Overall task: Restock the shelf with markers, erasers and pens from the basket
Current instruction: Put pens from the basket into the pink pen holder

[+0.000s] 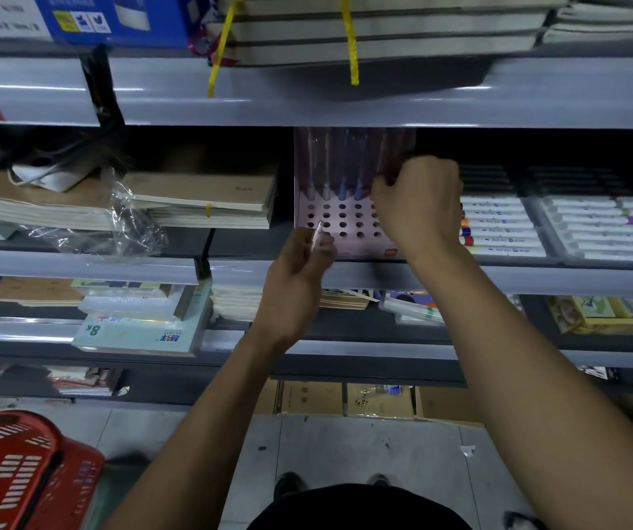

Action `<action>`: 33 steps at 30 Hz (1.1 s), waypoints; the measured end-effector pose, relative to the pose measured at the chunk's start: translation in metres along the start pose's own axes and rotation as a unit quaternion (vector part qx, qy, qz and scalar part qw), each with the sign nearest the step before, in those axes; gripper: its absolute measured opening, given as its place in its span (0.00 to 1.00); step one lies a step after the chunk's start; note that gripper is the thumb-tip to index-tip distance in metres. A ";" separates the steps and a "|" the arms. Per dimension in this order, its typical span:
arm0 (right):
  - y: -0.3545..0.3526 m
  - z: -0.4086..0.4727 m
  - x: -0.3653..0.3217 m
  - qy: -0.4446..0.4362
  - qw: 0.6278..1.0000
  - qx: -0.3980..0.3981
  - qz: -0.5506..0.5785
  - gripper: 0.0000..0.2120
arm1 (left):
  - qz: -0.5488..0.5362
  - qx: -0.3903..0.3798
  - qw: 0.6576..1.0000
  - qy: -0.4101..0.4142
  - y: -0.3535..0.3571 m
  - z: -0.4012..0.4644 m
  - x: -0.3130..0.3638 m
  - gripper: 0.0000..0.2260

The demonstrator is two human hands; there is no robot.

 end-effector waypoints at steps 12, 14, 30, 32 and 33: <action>-0.004 -0.056 0.007 -0.036 0.957 -0.101 0.271 0.05 | -0.249 -0.014 0.963 -0.098 0.003 0.000 0.024 0.07; -0.006 -0.063 0.004 -0.030 0.938 -0.132 0.320 0.04 | -0.239 -0.010 0.967 -0.086 0.005 0.000 0.025 0.08; -0.009 -0.062 0.010 0.066 0.915 -0.172 0.358 0.01 | -0.164 -0.020 0.986 -0.026 0.005 0.009 0.007 0.07; -0.010 -0.058 0.013 0.066 0.919 -0.163 0.354 0.02 | -0.131 -0.008 0.991 -0.001 0.005 0.010 0.008 0.08; -0.011 -0.055 0.014 0.070 0.918 -0.155 0.358 0.02 | -0.100 0.001 0.995 0.019 0.005 0.011 0.008 0.09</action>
Point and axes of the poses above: each hand's wrist, its own z-axis towards the middle knuckle, its own y-axis out of the palm, x = y × z, the point moved 2 cm from there along z, towards the middle knuckle, and after that the axes turned 7 degrees about x, right-handed, at the moved point
